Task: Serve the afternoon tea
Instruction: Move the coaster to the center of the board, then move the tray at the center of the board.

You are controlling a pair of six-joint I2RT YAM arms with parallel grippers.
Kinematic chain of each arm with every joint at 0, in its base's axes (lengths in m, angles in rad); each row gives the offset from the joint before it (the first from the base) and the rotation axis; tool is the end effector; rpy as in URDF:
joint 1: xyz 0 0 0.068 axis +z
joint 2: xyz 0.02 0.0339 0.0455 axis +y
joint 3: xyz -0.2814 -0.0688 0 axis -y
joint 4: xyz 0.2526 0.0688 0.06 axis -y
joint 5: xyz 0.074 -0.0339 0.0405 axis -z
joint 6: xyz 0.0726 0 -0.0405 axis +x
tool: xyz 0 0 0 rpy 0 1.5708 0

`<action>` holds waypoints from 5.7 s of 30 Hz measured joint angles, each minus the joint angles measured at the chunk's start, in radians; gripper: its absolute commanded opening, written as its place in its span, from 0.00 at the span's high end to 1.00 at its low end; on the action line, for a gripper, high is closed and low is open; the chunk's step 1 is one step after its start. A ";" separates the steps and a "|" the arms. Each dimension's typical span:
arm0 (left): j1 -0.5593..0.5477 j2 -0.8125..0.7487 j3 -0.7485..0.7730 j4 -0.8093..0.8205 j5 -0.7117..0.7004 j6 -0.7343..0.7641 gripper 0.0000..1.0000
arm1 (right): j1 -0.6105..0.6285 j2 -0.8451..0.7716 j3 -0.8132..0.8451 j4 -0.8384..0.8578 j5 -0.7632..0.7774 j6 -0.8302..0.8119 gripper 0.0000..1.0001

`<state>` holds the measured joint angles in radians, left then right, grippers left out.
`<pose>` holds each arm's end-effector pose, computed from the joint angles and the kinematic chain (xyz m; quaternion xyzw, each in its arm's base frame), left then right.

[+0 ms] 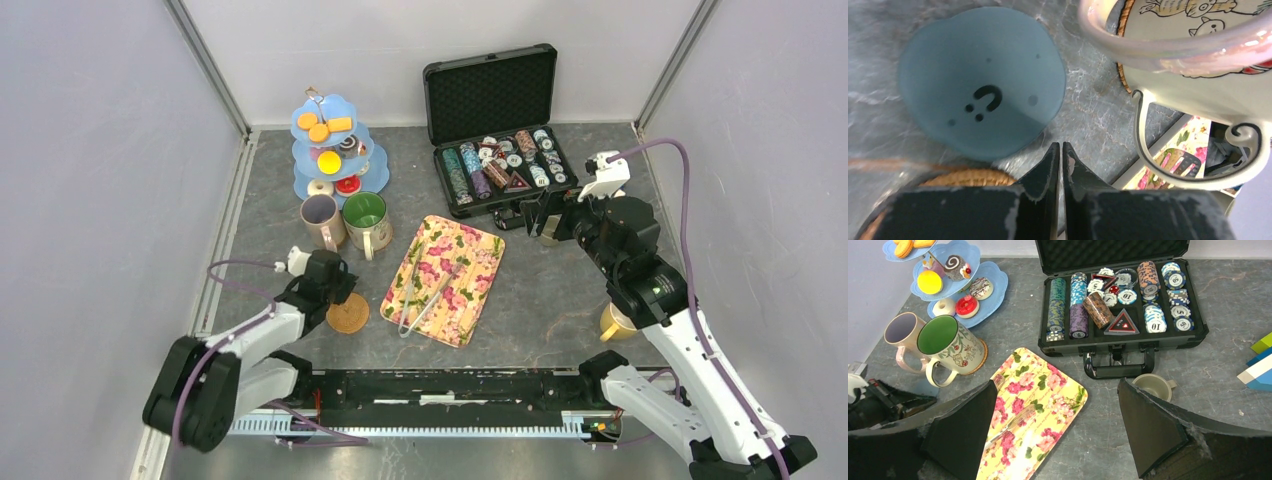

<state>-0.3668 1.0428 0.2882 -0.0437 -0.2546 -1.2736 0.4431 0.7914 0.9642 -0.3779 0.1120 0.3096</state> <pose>0.1970 -0.0561 0.1239 -0.4455 0.8050 -0.1930 0.3409 0.1876 0.0801 0.3864 -0.0164 0.7752 0.1912 0.6019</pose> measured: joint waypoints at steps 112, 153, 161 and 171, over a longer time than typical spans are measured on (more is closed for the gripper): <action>-0.140 0.106 0.221 -0.435 -0.042 0.220 0.98 | 0.000 0.039 -0.063 0.025 -0.085 0.067 0.02; -0.351 0.177 0.255 -0.444 -0.110 0.257 0.88 | 0.000 0.015 -0.098 -0.010 -0.012 0.055 0.02; -0.529 0.292 0.319 -0.347 -0.102 0.257 0.88 | 0.000 -0.012 -0.109 -0.028 0.059 0.042 0.02; -0.572 0.283 0.356 -0.327 -0.090 0.315 0.51 | 0.000 0.014 -0.135 -0.121 0.335 -0.053 0.02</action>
<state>-0.9390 1.3262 0.6441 -0.3702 -0.3443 -0.9581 0.4435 0.8051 0.8288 -0.4984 0.4473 0.2565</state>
